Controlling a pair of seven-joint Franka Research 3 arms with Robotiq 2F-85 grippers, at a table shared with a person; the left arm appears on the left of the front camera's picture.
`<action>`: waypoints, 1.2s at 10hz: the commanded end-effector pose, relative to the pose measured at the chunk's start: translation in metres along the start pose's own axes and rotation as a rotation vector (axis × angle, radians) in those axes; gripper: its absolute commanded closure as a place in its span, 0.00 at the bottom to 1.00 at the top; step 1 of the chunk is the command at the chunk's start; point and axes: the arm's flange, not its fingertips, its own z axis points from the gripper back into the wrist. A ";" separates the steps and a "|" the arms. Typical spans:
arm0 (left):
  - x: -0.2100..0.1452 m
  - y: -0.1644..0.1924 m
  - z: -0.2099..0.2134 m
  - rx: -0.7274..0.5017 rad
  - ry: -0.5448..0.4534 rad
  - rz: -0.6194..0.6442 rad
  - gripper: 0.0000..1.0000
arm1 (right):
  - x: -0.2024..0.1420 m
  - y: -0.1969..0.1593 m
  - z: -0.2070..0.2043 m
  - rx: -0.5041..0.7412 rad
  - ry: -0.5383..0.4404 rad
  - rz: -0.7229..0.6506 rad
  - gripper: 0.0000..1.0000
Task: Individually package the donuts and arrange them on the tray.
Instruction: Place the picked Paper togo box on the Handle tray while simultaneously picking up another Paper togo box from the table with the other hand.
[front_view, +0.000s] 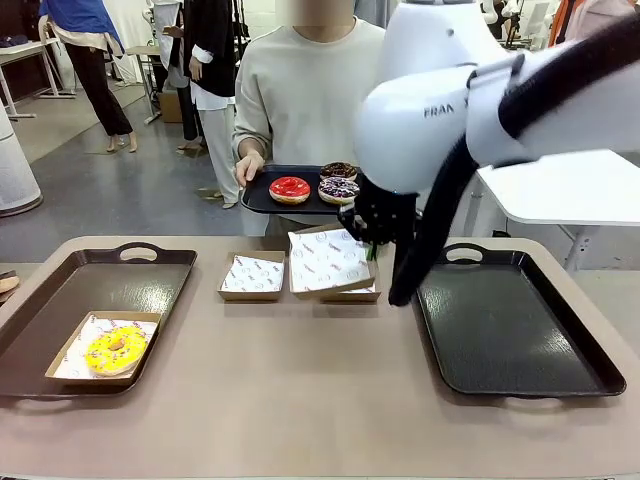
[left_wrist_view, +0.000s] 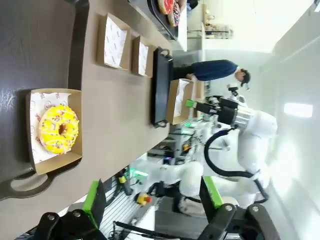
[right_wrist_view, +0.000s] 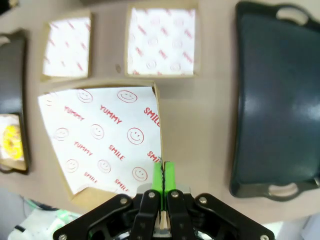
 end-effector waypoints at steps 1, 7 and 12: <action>0.004 0.027 0.024 -0.146 -0.050 0.000 0.02 | 0.028 0.017 -0.006 -0.031 0.002 -0.031 1.00; -0.018 0.078 0.063 -0.182 -0.142 0.083 0.02 | 0.109 0.016 -0.037 -0.086 0.046 -0.108 1.00; -0.022 0.081 0.062 -0.183 -0.143 0.093 0.02 | 0.125 0.000 -0.043 -0.053 0.049 -0.116 1.00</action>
